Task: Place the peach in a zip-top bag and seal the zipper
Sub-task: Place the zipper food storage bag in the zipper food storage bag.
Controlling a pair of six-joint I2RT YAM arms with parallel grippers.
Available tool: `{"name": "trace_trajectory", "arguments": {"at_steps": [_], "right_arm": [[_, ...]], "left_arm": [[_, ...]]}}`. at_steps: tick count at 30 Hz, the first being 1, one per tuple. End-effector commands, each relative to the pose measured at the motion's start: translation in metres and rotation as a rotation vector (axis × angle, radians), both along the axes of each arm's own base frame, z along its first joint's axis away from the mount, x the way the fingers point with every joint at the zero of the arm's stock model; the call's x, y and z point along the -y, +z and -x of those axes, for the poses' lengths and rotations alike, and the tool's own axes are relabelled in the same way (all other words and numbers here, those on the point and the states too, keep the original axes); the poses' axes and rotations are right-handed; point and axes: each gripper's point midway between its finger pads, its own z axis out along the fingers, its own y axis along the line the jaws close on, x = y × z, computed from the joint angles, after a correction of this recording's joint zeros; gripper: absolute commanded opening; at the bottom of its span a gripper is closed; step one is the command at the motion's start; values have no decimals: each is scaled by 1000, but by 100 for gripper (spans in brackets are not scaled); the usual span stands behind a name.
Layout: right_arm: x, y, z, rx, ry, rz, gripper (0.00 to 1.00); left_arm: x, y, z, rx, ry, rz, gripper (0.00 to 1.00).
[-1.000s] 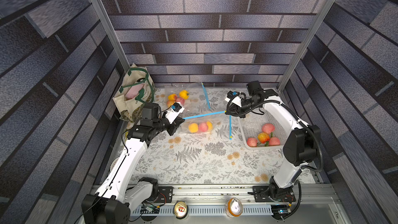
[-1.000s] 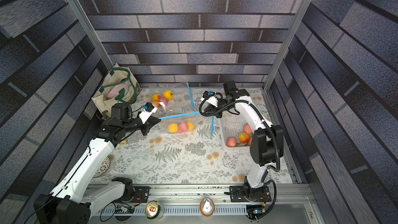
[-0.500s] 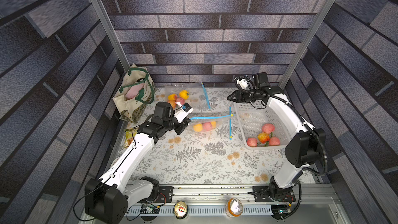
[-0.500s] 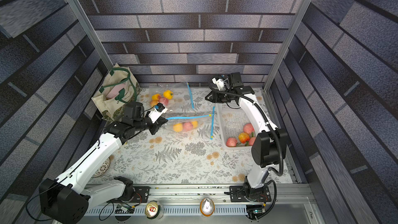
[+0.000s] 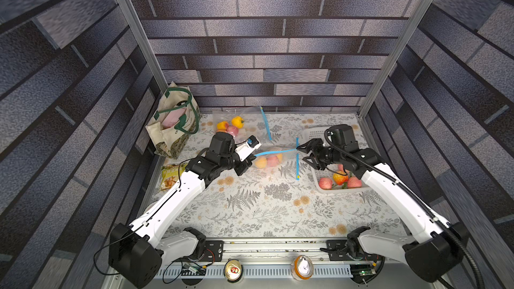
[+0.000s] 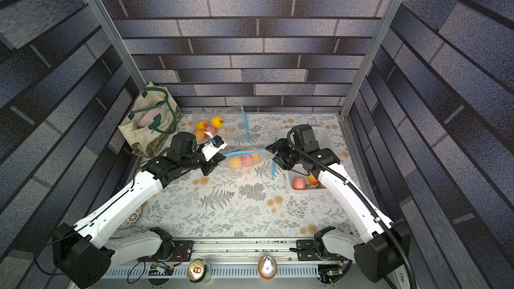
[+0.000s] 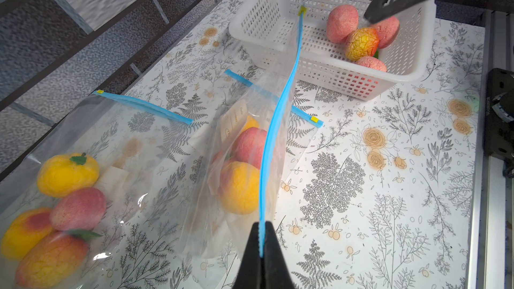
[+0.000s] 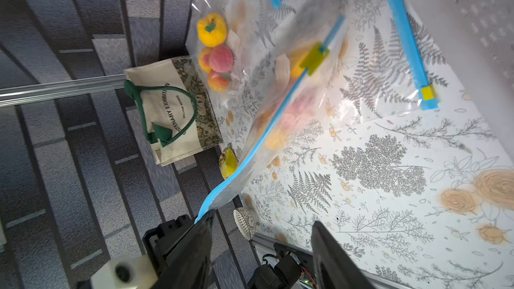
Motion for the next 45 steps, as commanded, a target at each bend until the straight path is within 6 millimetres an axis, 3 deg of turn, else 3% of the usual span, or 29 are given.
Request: {"name": "trace_trajectory", "arguments": {"at_steps": [1, 8, 11, 16, 19, 25, 32, 36, 41, 45], "right_arm": [[-2, -7, -25, -15, -175, -43, 59], [-29, -28, -55, -26, -197, -56, 60], [-34, -14, -56, 13, -184, -68, 60], [-15, 24, -44, 84, -203, -30, 61], [-18, 32, -46, 88, -177, -11, 62], [-45, 9, -51, -19, -137, -53, 61], [-44, 3, -46, -36, -158, -38, 61], [-57, -14, -50, -84, -139, -38, 61], [-75, -34, -55, -115, -88, -12, 50], [-80, -37, -59, -112, -76, -13, 29]], "left_arm": [[3, 14, -1, 41, 3, 23, 0], [4, 13, 3, 42, -13, 9, 0], [1, 12, 3, 44, -7, 2, 0], [-3, 14, 3, 40, -2, 5, 0], [-2, 17, 5, 46, -8, 7, 0], [-1, 21, 5, 56, -5, 18, 0], [1, 24, 4, 63, -22, 15, 0], [5, 28, 7, 78, -41, 20, 0], [8, 30, 9, 82, -55, 20, 0], [9, 26, 10, 69, -59, 16, 0]]}}
